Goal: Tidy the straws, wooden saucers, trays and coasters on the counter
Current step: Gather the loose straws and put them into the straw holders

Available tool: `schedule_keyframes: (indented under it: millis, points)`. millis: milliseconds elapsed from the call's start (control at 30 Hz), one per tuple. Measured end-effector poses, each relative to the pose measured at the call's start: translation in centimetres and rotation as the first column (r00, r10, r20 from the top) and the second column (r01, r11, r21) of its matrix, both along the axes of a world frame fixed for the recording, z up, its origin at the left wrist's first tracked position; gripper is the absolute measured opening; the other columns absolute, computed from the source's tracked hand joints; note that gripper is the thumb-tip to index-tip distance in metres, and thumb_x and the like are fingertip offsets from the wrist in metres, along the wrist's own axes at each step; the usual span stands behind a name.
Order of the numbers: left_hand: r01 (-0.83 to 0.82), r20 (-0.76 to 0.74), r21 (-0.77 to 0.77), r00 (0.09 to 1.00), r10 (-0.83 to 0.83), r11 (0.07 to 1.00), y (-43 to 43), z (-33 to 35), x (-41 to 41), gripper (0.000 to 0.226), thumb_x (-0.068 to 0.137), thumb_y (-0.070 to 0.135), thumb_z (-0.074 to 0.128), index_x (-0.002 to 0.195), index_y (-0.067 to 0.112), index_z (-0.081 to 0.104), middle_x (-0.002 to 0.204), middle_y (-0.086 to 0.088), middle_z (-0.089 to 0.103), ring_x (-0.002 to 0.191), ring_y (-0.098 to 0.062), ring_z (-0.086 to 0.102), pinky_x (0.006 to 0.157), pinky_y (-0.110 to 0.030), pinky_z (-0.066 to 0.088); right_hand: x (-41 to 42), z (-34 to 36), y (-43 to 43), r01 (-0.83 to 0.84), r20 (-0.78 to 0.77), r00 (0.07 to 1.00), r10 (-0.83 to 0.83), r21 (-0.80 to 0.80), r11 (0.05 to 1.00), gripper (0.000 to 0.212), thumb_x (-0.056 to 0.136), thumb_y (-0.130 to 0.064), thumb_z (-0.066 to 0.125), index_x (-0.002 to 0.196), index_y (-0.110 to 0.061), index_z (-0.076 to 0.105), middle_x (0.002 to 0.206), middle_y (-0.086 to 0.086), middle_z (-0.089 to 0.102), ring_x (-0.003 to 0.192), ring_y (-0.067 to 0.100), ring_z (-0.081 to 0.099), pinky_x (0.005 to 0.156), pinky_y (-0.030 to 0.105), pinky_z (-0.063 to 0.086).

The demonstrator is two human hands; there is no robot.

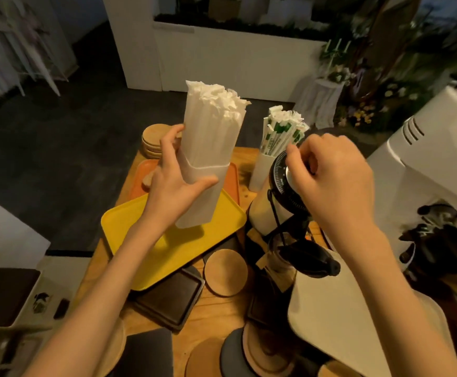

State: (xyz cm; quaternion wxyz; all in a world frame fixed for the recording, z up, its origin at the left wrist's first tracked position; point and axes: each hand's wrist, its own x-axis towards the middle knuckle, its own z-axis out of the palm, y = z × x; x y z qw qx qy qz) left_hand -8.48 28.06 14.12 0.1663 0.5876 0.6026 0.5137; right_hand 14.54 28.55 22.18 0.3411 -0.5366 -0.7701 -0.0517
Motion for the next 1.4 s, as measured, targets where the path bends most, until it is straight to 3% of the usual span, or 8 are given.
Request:
schedule_keyframes:
  millis: [67,167,300,500,633,867,1067,1400]
  points:
    - [-0.029,0.006,-0.026,1.0,0.029,0.999,2.5,-0.3,0.5,0.106,0.071,0.039,0.082,0.149,0.032,0.011,0.136,0.021,0.035,0.116,0.011,0.043,0.091,-0.013,0.042,0.1,-0.4,0.3,-0.002,0.012,1.0,0.001,0.012,1.0,0.034,0.1,-0.033,0.052,0.072,-0.013,0.053,0.07,-0.003,0.046,0.073,0.016,0.043,0.056,0.032,0.03]
    - [-0.089,-0.009,-0.069,0.996,0.089,0.994,7.2,-0.5,1.1,0.111,0.071,0.043,0.08,0.154,0.022,0.009,0.15,0.001,0.036,0.13,-0.011,0.039,0.101,-0.032,0.037,0.3,-0.5,1.0,-0.004,-0.045,0.999,0.004,0.003,1.0,0.034,0.098,-0.034,0.055,0.068,-0.019,0.051,0.065,-0.009,0.043,0.068,0.013,0.042,0.051,0.03,0.028]
    - [-0.118,0.013,-0.07,0.993,0.119,0.991,12.4,-1.1,2.2,0.11,0.07,0.036,0.083,0.153,0.019,0.013,0.143,-0.002,0.038,0.122,-0.006,0.036,0.098,-0.03,0.035,0.1,-0.3,1.1,-0.013,-0.071,0.997,0.014,0.003,1.0,0.033,0.095,-0.035,0.057,0.065,-0.022,0.05,0.063,-0.009,0.045,0.065,0.012,0.044,0.046,0.029,0.031]
    - [-0.172,0.107,-0.123,0.977,0.185,0.977,18.7,-2.6,3.3,0.101,0.07,0.029,0.083,0.148,0.017,0.02,0.144,-0.005,0.036,0.129,-0.02,0.041,0.1,-0.041,0.042,0.2,-0.8,1.2,-0.024,-0.098,0.995,0.027,0.034,0.999,0.033,0.092,-0.035,0.058,0.063,-0.021,0.051,0.062,-0.01,0.043,0.063,0.01,0.04,0.048,0.027,0.031]
    - [-0.185,0.147,-0.114,0.968,0.201,0.976,22.0,-3.4,4.5,0.101,0.07,0.03,0.082,0.148,0.018,0.018,0.145,-0.006,0.035,0.129,-0.021,0.042,0.096,-0.036,0.041,0.2,-1.4,1.5,-0.026,-0.124,0.992,0.036,0.079,0.997,0.035,0.092,-0.031,0.06,0.061,-0.02,0.048,0.062,-0.009,0.038,0.063,0.009,0.033,0.054,0.022,0.023]
    - [-0.192,0.191,-0.169,0.956,0.223,0.967,24.9,-5.3,7.3,0.097,0.073,0.025,0.081,0.147,0.012,0.021,0.146,-0.011,0.035,0.132,-0.028,0.041,0.105,-0.045,0.041,0.4,-1.8,1.7,-0.055,-0.165,0.984,0.068,0.083,0.995,0.036,0.092,-0.032,0.061,0.06,-0.021,0.046,0.063,-0.011,0.032,0.063,0.007,0.031,0.055,0.02,0.023]
    - [-0.162,0.189,-0.128,0.965,0.184,0.978,24.8,-6.7,9.3,0.089,0.074,0.011,0.078,0.146,0.009,0.025,0.146,-0.014,0.034,0.134,-0.028,0.039,0.107,-0.039,0.038,0.4,-2.0,1.9,-0.083,-0.181,0.978,0.1,0.097,0.992,0.035,0.093,-0.031,0.061,0.063,-0.023,0.045,0.068,-0.013,0.028,0.065,0.008,0.028,0.06,0.019,0.022]
    - [-0.115,0.162,-0.166,0.977,0.142,0.979,24.6,-8.5,10.4,0.091,0.071,0.02,0.083,0.143,0.006,0.028,0.143,-0.015,0.036,0.131,-0.029,0.04,0.099,-0.028,0.036,0.3,-2.1,1.9,-0.081,-0.19,0.977,0.098,0.098,0.992,0.036,0.092,-0.03,0.063,0.066,-0.025,0.039,0.068,-0.013,0.028,0.065,0.008,0.027,0.062,0.018,0.02]
